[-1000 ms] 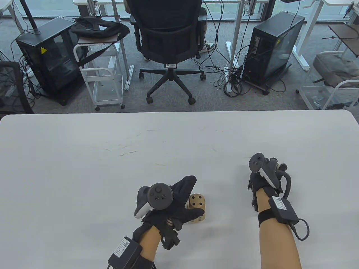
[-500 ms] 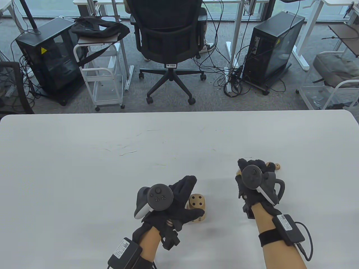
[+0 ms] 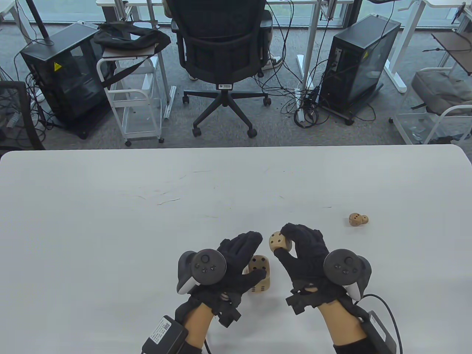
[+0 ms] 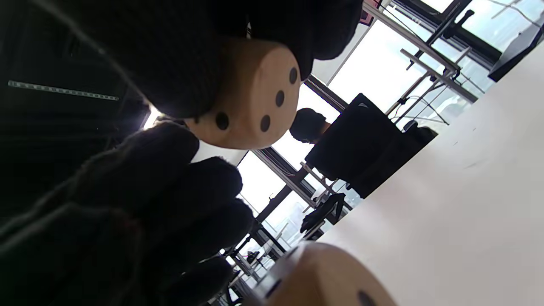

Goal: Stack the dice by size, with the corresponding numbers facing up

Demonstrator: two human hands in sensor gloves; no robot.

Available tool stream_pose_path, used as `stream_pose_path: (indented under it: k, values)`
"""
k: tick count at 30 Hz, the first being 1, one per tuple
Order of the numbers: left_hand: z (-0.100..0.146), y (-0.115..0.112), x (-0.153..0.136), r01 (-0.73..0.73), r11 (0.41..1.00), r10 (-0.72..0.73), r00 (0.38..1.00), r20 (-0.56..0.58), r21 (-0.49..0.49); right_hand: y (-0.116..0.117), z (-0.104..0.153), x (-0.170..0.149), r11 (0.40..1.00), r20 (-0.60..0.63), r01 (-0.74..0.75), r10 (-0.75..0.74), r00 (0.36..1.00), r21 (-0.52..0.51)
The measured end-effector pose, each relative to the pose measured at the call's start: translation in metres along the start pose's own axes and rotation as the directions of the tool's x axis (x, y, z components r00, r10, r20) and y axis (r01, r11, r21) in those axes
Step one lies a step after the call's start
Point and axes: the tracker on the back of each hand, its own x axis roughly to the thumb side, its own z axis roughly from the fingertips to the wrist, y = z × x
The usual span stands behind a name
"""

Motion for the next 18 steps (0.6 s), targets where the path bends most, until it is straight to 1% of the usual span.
stream_pose_path:
  k: [3, 5, 7, 8, 12, 14, 16, 18]
  values:
    - [0.003, 0.002, 0.006, 0.003, 0.997, -0.006, 0.999, 0.035, 0.071, 0.004, 0.003, -0.002, 0.991, -0.017, 0.130, -0.130, 0.991, 0.002]
    - [0.004, 0.002, 0.009, 0.003, 0.996, -0.009, 0.998, 0.061, 0.093, 0.008, 0.004, -0.002, 0.988, -0.019, 0.154, -0.154, 0.988, 0.026]
    - [0.005, 0.002, 0.012, 0.015, 0.992, -0.024, 0.997, 0.070, 0.128, 0.009, 0.004, -0.003, 0.985, -0.020, 0.168, -0.168, 0.986, 0.025]
    - [0.006, 0.002, 0.013, 0.022, 0.988, -0.034, 0.996, 0.077, 0.151, 0.009, 0.004, -0.003, 0.978, -0.027, 0.205, -0.205, 0.978, 0.030]
    - [0.006, -0.001, 0.015, 0.024, 0.985, -0.039, 0.995, 0.089, 0.168, 0.014, 0.007, -0.006, 0.949, -0.087, 0.313, -0.309, 0.947, 0.039]
    - [0.007, -0.001, 0.015, 0.011, 0.982, -0.029, 0.995, 0.094, 0.189, 0.016, 0.008, -0.007, 0.942, -0.096, 0.333, -0.328, 0.940, 0.050]
    - [0.007, 0.000, 0.015, -0.019, 0.981, -0.001, 0.995, 0.101, 0.195, 0.018, 0.009, -0.007, 0.943, -0.084, 0.326, -0.321, 0.943, 0.062]
    - [0.006, 0.001, 0.013, -0.103, 0.980, 0.086, 0.991, 0.104, 0.169, 0.019, 0.009, -0.008, 0.936, -0.071, 0.344, -0.339, 0.938, 0.075]
